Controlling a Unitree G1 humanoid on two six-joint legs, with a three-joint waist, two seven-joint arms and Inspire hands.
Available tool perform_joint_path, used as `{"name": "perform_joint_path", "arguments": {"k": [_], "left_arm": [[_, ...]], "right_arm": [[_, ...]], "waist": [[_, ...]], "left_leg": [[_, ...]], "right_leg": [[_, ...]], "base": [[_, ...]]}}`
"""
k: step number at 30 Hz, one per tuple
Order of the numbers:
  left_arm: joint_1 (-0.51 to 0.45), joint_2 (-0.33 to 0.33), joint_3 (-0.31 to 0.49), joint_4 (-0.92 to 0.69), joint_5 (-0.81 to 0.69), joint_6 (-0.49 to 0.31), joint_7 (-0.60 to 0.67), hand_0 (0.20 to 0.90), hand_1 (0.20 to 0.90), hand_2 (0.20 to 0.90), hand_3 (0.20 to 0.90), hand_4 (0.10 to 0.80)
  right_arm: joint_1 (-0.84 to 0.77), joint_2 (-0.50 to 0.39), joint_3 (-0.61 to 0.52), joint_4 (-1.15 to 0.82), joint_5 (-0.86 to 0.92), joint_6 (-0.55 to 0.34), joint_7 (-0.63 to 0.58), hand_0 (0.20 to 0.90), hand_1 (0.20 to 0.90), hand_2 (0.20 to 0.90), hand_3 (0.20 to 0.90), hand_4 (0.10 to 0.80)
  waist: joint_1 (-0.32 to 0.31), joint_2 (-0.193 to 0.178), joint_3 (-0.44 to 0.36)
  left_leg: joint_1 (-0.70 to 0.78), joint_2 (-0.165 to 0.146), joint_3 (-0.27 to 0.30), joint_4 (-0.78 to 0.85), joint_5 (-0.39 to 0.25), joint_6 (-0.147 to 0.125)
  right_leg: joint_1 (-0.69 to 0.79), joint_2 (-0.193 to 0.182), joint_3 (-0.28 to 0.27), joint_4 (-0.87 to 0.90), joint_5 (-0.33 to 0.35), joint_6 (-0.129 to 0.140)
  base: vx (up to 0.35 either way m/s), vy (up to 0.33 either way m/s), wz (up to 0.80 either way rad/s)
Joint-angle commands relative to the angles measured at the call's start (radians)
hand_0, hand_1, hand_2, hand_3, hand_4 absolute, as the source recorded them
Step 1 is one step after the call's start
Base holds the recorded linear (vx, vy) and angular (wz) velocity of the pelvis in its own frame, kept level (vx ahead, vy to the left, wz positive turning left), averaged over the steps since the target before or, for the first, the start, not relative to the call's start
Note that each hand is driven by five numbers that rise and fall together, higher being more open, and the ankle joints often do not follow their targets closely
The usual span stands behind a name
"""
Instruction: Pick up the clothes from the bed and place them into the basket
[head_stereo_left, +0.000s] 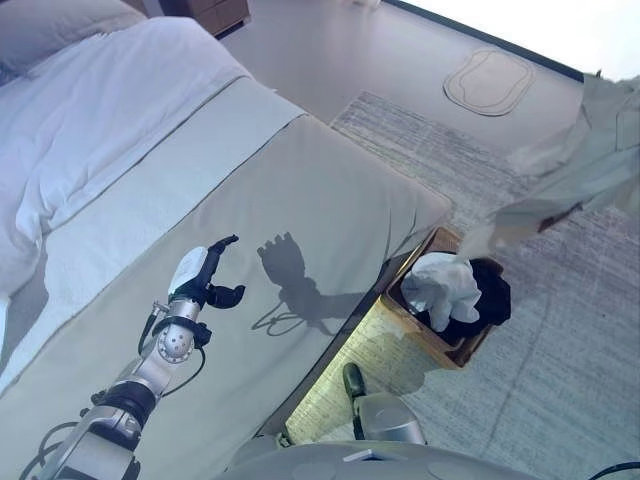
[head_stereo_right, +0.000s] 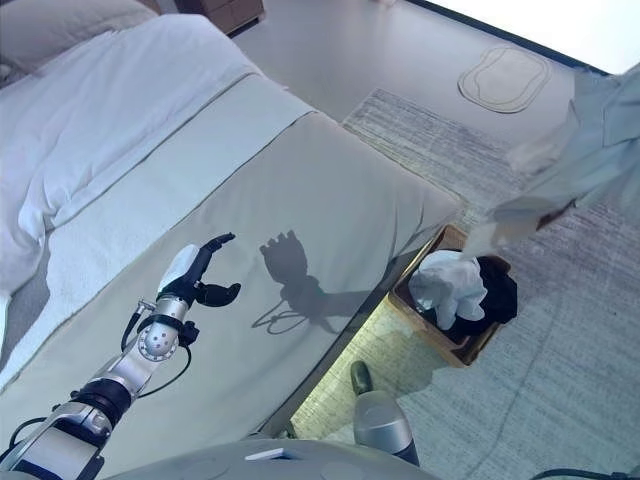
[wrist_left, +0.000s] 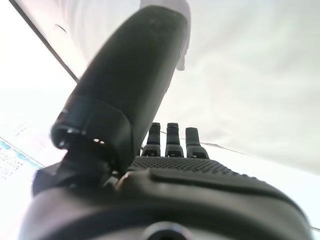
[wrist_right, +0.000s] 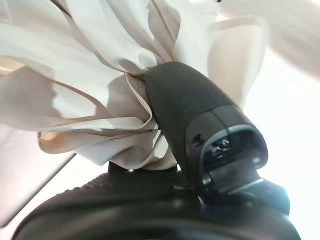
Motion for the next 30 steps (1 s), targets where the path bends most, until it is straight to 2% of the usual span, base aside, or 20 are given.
{"name": "perform_joint_path", "arguments": {"k": [1,8,16,30], "left_arm": [[-0.012,0.056,0.038,0.020,0.022,-0.065,0.034,0.900,0.900,0.900,0.900,0.800],[-0.010,0.062,0.041,0.013,0.017,-0.050,0.021,0.900,0.900,0.900,0.900,0.800],[-0.018,0.063,0.048,0.008,0.014,-0.047,-0.008,0.900,0.900,0.900,0.900,0.800],[-0.022,0.072,0.038,-0.038,0.004,-0.029,-0.041,0.900,0.900,0.900,0.900,0.800]], "right_arm": [[-0.023,-0.095,-0.061,-0.046,-0.029,-0.095,-0.063,0.300,0.300,0.300,0.200,0.100],[0.062,-0.044,-0.105,-0.025,-0.065,-0.087,-0.038,0.300,0.300,0.300,0.200,0.100],[0.112,0.024,-0.087,0.033,-0.104,-0.083,0.012,0.300,0.300,0.300,0.200,0.100],[0.152,0.110,-0.069,0.063,-0.203,-0.088,0.007,0.300,0.300,0.300,0.200,0.100]], "waist": [[0.037,-0.072,-0.167],[0.034,-0.056,-0.159],[0.038,-0.040,-0.150],[0.045,-0.008,-0.118]], "left_leg": [[-0.011,0.034,-0.059,0.154,-0.144,-0.016],[-0.010,0.036,-0.059,0.153,-0.147,-0.018],[-0.004,0.036,-0.054,0.145,-0.145,-0.024],[-0.016,0.034,-0.054,0.144,-0.142,-0.031]], "right_leg": [[-0.048,-0.044,-0.028,0.113,-0.062,0.062],[-0.059,-0.043,-0.031,0.122,-0.066,0.060],[-0.065,-0.044,-0.044,0.121,-0.063,0.058],[-0.079,-0.054,-0.061,0.119,-0.060,0.060]], "base": [[0.000,0.000,0.00],[0.007,-0.019,0.00],[0.010,-0.041,0.02],[-0.018,-0.028,0.05]]}}
